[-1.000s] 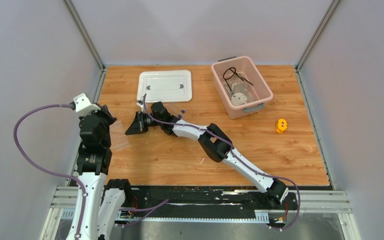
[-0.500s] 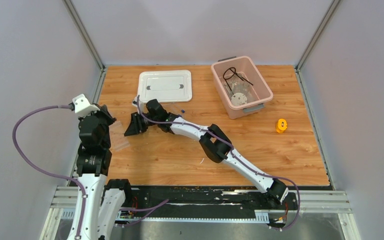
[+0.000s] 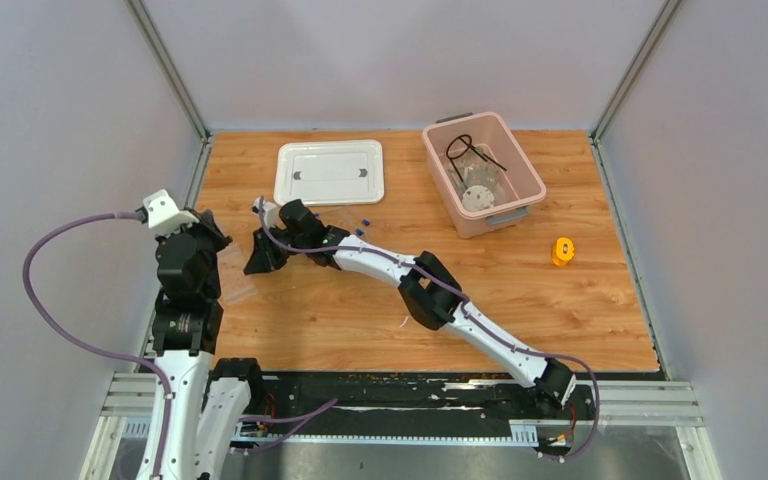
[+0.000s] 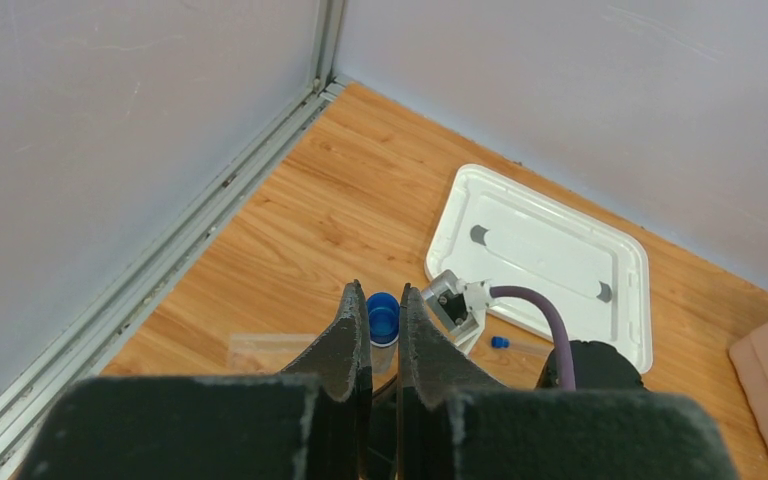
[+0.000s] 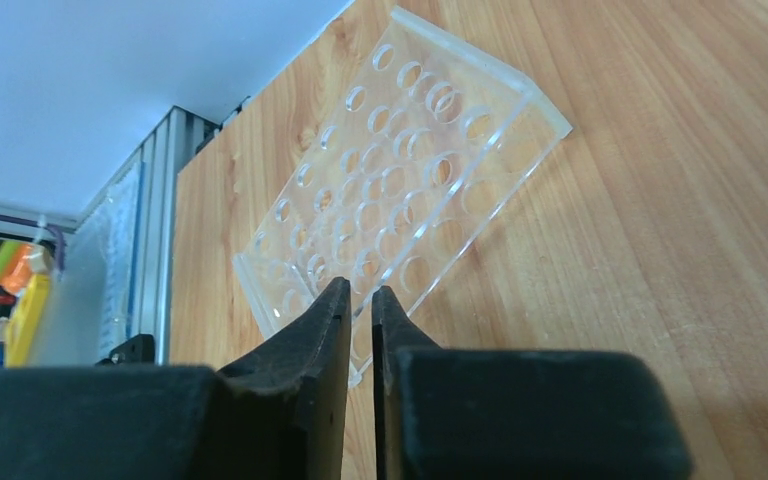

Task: Organize the chemistry lab equipment
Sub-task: Move the test tube rack to the center of the board.

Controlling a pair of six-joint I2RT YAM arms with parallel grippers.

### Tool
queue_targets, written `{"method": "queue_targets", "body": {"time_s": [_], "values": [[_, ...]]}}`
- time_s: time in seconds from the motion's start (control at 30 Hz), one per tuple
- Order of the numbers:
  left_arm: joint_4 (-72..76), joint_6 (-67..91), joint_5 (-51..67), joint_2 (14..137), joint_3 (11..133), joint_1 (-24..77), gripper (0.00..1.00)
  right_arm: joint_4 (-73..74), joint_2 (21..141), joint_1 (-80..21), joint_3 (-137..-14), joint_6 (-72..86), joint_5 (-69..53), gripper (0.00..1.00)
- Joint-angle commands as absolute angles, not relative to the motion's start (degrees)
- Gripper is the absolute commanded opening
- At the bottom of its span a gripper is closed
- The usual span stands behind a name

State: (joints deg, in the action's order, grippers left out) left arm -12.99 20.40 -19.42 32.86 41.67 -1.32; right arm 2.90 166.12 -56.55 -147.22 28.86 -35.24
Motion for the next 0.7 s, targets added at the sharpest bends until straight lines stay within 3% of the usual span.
{"method": "queue_targets", "body": {"time_s": [0.0,0.2,0.67], "values": [[-12.67,19.5,-19.84,31.84,42.04,-1.76,0.02,12.14,163.34,-56.61,-147.24,20.55,-29.6,0.09],[-12.59,19.51,-20.02,31.14,41.86,-1.76,0.02,15.46,157.72,-54.51,-141.02,15.66,-28.18,0.08],[-12.09,20.12,-19.13,30.5,40.99,-1.8,0.03,16.76,139.52,-48.99,-112.86,2.73,-28.55,0.05]]}}
